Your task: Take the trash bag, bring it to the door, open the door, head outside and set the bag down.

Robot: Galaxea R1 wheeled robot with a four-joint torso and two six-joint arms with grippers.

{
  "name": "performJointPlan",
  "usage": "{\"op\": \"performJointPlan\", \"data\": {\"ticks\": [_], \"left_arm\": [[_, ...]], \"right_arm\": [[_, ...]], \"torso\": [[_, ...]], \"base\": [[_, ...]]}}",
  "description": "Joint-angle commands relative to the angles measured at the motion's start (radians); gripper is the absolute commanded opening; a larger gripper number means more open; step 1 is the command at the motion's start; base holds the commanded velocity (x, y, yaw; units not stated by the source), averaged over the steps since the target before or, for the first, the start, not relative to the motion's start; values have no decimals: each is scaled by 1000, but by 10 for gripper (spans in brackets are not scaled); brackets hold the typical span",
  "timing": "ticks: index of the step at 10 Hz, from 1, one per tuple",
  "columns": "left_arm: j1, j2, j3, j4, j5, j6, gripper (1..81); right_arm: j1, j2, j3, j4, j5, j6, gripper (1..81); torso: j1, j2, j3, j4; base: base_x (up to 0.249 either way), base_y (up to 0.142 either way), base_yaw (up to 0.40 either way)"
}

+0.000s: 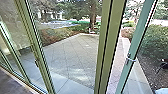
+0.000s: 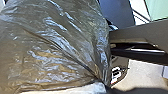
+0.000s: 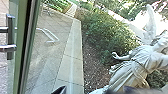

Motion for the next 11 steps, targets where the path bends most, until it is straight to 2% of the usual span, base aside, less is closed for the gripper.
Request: {"op": "performJointPlan", "data": {"ticks": [1,2,3,4,6,7,8,9,10,11], "left_arm": [[-19,-1,5,-6,78,3,10],[-19,-1,5,-6,77,3,10],[-19,0,5,-5,77,3,10],[-19,0,5,-5,78,3,10],[-19,0,5,1,77,3,10],[-19,0,5,3,77,3,10],[-19,2,5,4,77,5,10],[-19,3,5,6,77,6,10],[-19,5,5,6,77,6,10],[-19,6,5,6,76,9,10]], "right_arm": [[113,-12,-99,-60,7,-5,811],[90,-19,-67,78,7,-10,811],[79,-49,4,287,-2,-24,811],[80,-79,93,410,-9,-39,811],[83,-119,213,620,-51,-51,811],[79,-124,249,702,-84,-57,811],[65,-128,307,824,-117,-77,811],[42,-135,397,968,-143,-133,811],[-5,-139,479,1059,-149,-175,811],[-89,-139,562,1074,-146,-177,811]], "torso": [[0,0,0,0],[0,0,0,0],[0,0,0,0],[0,0,0,0],[0,0,0,0],[0,0,0,0],[0,0,0,0],[0,0,0,0],[0,0,0,0],[0,0,0,0]], "base": [[0,0,0],[0,0,0],[0,0,0],[0,0,0],[0,0,0],[0,0,0],[0,0,0],[0,0,0],[0,0,0],[0,0,0]]}}
